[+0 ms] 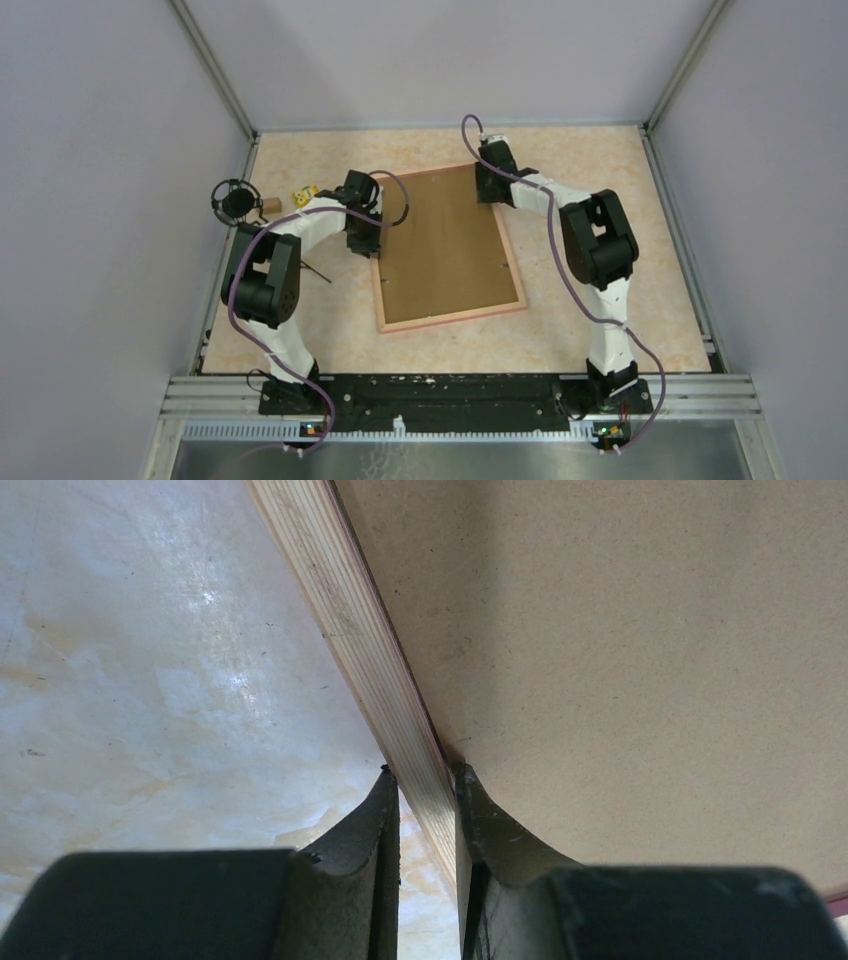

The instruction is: Put the photo into the frame

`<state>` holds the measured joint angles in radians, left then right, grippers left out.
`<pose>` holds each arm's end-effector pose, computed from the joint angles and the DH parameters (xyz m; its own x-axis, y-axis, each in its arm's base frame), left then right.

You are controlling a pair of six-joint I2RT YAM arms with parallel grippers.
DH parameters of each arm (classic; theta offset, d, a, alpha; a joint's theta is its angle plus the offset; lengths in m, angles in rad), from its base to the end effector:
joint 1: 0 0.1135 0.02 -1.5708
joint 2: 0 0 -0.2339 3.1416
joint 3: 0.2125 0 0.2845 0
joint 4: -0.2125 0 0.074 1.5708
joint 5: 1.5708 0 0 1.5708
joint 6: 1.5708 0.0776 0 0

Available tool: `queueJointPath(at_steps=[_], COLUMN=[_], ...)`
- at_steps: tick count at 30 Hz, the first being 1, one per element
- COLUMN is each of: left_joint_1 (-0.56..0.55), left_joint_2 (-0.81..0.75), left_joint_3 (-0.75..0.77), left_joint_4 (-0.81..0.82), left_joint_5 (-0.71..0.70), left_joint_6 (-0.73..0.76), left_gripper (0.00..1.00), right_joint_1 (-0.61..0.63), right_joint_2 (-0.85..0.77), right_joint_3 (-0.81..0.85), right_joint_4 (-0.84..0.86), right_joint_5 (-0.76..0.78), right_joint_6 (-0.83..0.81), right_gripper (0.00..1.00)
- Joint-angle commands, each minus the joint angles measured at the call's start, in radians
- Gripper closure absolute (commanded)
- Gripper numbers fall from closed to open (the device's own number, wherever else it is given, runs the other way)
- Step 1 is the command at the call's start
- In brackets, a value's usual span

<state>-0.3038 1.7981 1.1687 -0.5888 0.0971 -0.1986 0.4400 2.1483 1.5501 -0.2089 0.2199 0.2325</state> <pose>0.3652 -0.1224 0.0843 -0.9429 0.0898 -0.3206 0.1465 0.9766 -0.1573 0.4730 0.2040 0.0943 -0.7002 -0.0811 -0.7093 -0.1211 0.9926 0.0060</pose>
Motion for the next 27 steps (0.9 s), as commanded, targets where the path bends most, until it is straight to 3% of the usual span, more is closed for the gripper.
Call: queueJointPath(at_steps=[1, 7, 12, 14, 17, 21, 27], left_joint_1=[-0.041, -0.041, -0.041, -0.041, -0.041, -0.041, -0.041], left_joint_2=[0.031, 0.031, 0.031, 0.033, 0.033, 0.034, 0.032], left_joint_3=[-0.035, -0.036, -0.037, -0.034, -0.033, -0.034, -0.034], left_joint_4=[-0.032, -0.031, -0.034, -0.032, -0.033, -0.033, -0.034], left_joint_5=[0.079, 0.077, 0.079, 0.087, 0.09, 0.087, 0.089], left_joint_6=[0.076, 0.076, 0.076, 0.076, 0.077, 0.076, 0.076], left_gripper=[0.94, 0.94, 0.94, 0.94, 0.94, 0.94, 0.94], right_joint_1=[-0.015, -0.018, -0.022, -0.027, -0.039, -0.061, -0.061], right_joint_2=[0.053, 0.104, 0.069, 0.021, -0.064, -0.071, 0.034], right_joint_3=[0.028, 0.09, 0.086, 0.068, -0.009, -0.04, 0.046], right_joint_4=[-0.033, -0.089, -0.119, -0.124, -0.02, 0.055, -0.052], right_joint_5=[0.066, 0.046, 0.017, -0.007, -0.043, -0.173, -0.176], right_joint_6=[0.035, 0.08, 0.079, 0.089, 0.123, 0.141, 0.074], right_gripper=[0.69, 0.74, 0.55, 0.53, 0.44, 0.41, 0.38])
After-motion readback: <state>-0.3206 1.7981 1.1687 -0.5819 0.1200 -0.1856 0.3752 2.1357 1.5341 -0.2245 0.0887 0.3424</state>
